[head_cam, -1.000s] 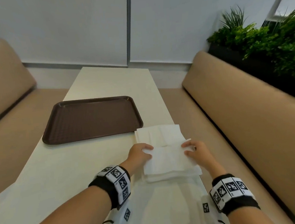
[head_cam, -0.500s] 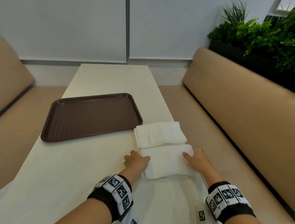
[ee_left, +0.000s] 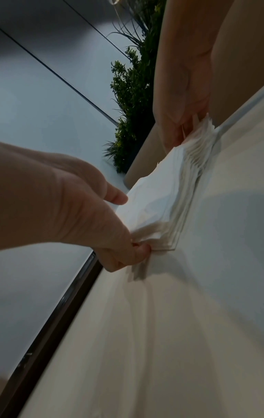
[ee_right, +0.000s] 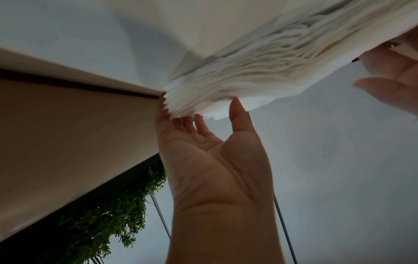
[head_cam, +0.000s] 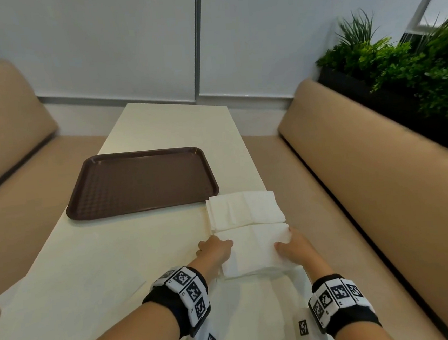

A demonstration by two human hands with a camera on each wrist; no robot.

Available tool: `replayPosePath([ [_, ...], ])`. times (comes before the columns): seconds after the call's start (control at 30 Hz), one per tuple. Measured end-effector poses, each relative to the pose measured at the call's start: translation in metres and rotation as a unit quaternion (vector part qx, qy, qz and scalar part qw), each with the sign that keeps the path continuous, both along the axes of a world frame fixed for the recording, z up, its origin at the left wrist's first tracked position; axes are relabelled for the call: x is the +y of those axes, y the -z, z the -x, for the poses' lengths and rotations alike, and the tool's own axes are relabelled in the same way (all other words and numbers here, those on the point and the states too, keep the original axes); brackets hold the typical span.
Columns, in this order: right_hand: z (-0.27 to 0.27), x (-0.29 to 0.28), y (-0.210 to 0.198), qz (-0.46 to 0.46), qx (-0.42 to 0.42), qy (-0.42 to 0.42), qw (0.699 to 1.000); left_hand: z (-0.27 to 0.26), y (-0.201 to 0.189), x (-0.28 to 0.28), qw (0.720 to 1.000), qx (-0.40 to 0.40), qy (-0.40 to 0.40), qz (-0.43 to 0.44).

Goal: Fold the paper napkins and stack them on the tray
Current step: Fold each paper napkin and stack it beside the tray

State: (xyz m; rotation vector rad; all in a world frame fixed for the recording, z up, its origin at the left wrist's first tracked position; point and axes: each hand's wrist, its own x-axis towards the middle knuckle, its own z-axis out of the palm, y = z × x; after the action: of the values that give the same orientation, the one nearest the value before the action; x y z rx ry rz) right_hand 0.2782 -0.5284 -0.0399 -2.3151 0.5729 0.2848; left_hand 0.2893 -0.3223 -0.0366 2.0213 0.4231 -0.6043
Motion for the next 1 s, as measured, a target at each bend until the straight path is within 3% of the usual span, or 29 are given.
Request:
replayPosePath([
  [0.13,0.004,-0.001,-0.015,0.027,-0.021,-0.008,0.999,0.009,-0.019,0.022,0.998,-0.033,-0.001,0.052],
  [0.23,0.022,0.022,-0.051,0.033,-0.083,-0.073,0.993,0.032,-0.053,0.068,0.983,-0.097,0.004,0.157],
  [0.33,0.051,0.061,-0.078,0.034,-0.108,-0.203,0.973,0.075,-0.083,0.131,0.969,-0.147,0.019,0.198],
  [0.43,0.081,0.107,-0.081,0.046,-0.068,-0.37,0.926,0.127,-0.092,0.197,0.967,-0.17,-0.013,0.191],
  [0.5,0.098,0.14,-0.075,0.048,-0.031,-0.454,0.889,0.163,-0.088,0.234,0.966,-0.177,-0.063,0.177],
  [0.6,0.114,0.185,-0.055,0.048,0.013,-0.516,0.855,0.211,-0.073,0.278,0.96,-0.181,-0.144,0.156],
  [0.87,0.111,0.273,-0.025,0.074,-0.016,-0.547,0.834,0.302,-0.023,0.35,0.94,-0.186,-0.266,0.106],
  [1.0,0.113,0.307,-0.019,0.076,-0.041,-0.583,0.808,0.328,-0.016,0.362,0.922,-0.195,-0.316,0.108],
])
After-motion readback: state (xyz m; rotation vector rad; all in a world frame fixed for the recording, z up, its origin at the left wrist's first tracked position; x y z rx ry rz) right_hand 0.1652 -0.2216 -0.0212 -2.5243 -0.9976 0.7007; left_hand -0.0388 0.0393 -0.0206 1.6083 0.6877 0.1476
